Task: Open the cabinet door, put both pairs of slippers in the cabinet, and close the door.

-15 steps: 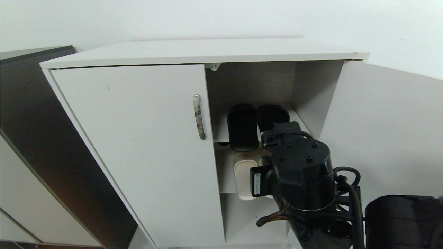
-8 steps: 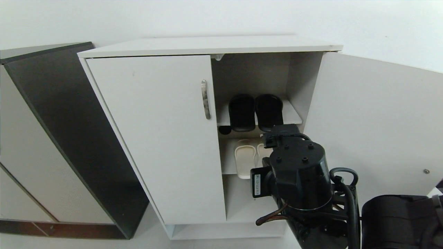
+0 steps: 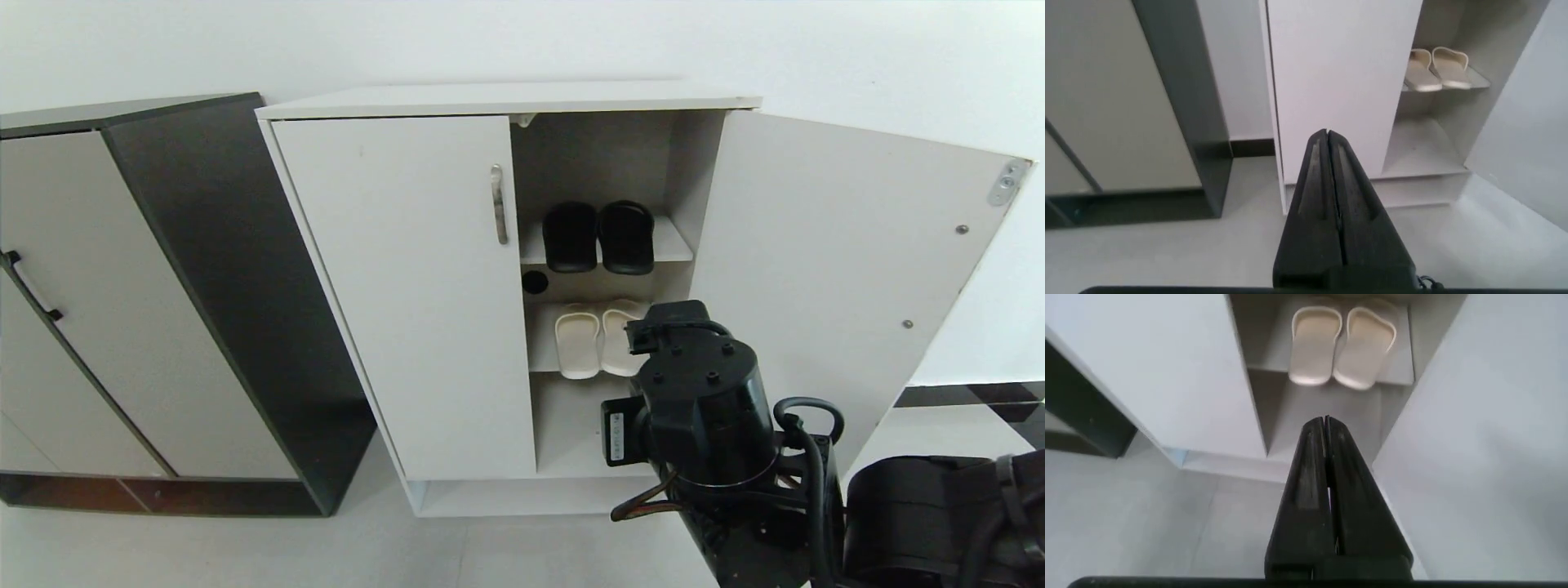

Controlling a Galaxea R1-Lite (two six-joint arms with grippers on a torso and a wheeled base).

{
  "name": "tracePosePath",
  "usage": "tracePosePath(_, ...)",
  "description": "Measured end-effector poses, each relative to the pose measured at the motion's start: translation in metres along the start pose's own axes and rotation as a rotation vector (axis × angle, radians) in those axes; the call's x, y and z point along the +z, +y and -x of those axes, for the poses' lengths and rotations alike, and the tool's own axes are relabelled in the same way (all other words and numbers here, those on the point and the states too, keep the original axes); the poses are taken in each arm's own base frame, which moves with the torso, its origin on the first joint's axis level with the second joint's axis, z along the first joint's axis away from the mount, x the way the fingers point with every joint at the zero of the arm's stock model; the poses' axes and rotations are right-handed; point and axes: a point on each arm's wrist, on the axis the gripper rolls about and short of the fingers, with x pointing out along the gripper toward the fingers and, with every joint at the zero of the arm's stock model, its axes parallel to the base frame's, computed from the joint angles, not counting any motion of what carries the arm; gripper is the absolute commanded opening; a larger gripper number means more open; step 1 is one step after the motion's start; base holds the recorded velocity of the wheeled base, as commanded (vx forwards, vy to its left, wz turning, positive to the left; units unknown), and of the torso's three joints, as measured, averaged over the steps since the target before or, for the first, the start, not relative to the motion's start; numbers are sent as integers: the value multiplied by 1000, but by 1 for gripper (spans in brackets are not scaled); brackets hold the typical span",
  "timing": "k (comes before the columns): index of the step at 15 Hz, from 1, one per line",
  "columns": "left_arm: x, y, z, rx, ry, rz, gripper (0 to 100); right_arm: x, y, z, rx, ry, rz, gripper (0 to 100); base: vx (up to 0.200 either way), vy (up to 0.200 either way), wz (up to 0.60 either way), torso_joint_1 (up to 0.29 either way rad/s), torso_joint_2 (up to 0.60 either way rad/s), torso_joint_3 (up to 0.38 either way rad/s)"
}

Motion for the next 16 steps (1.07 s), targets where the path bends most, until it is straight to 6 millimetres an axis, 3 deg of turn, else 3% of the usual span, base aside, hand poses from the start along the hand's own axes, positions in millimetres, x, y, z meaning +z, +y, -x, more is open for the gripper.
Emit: tracePosePath(16, 0, 0, 0, 1, -1, -2, 0, -17, -12, -8, 31, 40, 28, 0, 0, 0, 0, 0, 0, 0)
